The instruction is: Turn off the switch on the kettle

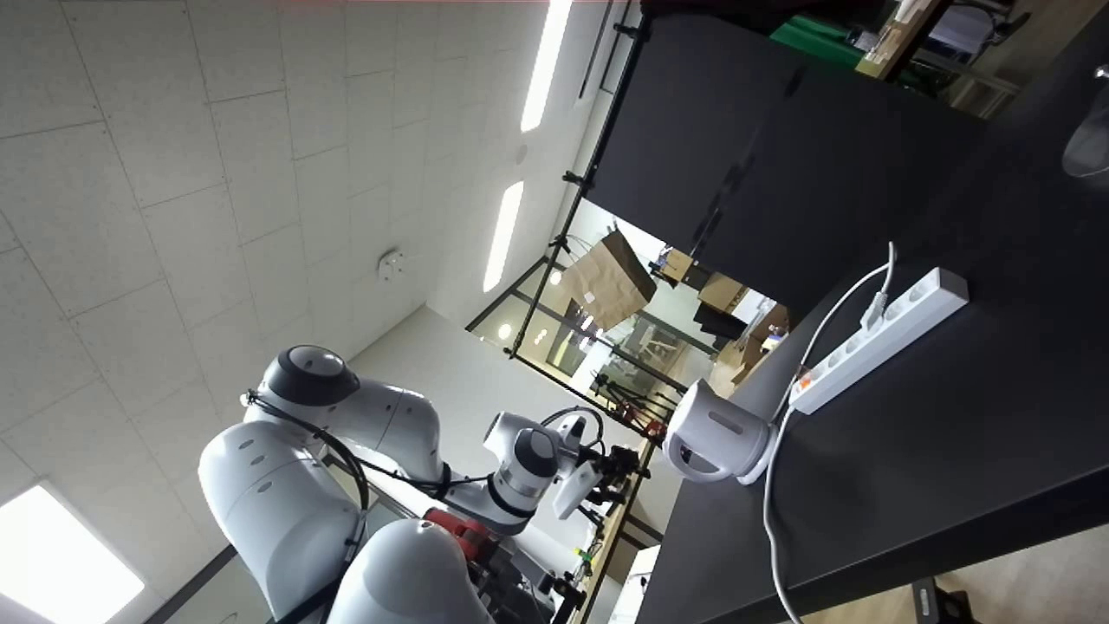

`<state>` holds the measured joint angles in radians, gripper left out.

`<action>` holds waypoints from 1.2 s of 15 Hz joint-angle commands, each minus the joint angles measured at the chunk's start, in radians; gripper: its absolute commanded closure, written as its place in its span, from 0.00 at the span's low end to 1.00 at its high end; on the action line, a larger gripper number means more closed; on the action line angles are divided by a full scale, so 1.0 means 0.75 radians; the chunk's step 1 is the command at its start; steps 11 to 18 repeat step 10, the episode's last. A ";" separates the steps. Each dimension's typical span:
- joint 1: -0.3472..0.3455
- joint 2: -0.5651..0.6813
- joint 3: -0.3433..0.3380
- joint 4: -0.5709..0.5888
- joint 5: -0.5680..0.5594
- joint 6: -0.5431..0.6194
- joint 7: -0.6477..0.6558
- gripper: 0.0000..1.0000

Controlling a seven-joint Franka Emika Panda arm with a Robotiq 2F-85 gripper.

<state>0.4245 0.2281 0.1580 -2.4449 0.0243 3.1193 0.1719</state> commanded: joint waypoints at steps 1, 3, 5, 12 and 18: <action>0.015 -0.104 0.000 -0.016 -0.009 -0.009 0.011 0.00; 0.044 -0.148 -0.044 -0.028 -0.033 -0.038 0.042 0.00; 0.025 -0.101 -0.017 -0.006 -0.008 -0.012 0.003 0.00; 0.030 -0.134 -0.035 -0.012 -0.008 -0.040 0.003 0.00; 0.030 -0.134 -0.035 -0.012 -0.008 -0.040 0.003 0.00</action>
